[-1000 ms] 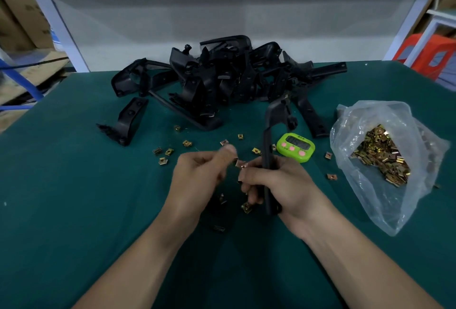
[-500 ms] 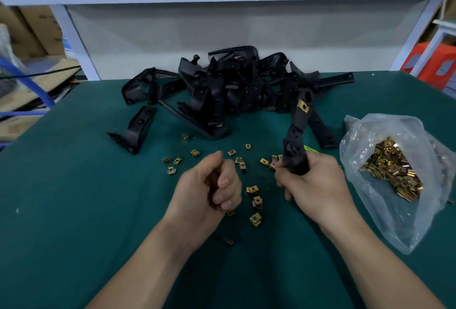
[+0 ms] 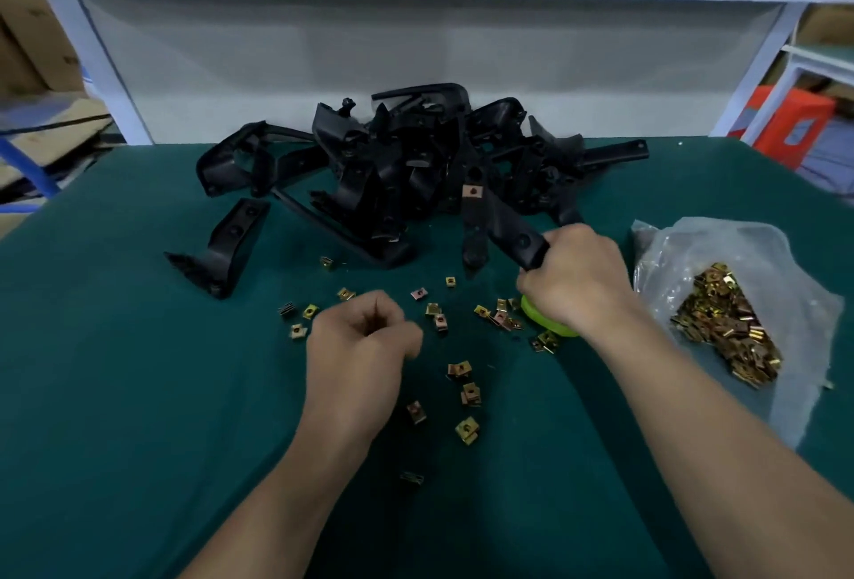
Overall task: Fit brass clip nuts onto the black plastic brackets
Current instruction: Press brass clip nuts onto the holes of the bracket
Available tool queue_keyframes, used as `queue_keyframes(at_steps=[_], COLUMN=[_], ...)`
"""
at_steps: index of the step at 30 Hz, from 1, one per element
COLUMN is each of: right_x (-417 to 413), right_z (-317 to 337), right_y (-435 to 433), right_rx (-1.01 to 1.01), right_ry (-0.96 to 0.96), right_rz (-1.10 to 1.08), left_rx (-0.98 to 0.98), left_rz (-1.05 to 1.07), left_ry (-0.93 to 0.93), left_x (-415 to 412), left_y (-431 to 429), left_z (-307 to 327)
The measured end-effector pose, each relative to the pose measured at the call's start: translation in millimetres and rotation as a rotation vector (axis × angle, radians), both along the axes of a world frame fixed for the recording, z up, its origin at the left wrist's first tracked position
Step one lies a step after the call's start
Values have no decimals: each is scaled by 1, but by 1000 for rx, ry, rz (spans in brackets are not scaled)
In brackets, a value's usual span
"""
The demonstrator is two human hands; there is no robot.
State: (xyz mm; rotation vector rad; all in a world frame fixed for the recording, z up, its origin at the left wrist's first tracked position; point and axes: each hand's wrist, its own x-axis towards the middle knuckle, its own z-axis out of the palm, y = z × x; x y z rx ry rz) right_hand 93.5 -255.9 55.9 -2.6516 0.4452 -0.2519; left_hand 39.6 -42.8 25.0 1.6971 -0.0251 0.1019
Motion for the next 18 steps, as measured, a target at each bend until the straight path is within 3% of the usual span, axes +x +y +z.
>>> queue_keyframes(at_steps=[3, 9, 18], right_x=[10, 9, -18], right_z=[1, 3, -12], right_y=[7, 11, 19], right_rx=[-153, -103, -258], right_ry=[92, 219, 53], right_rz=[70, 95, 139], left_rx=[31, 369, 456], left_rz=[2, 105, 152], left_ry=[5, 4, -21], left_x=[2, 8, 10], left_y=[3, -1, 1], left_z=[-2, -10, -7])
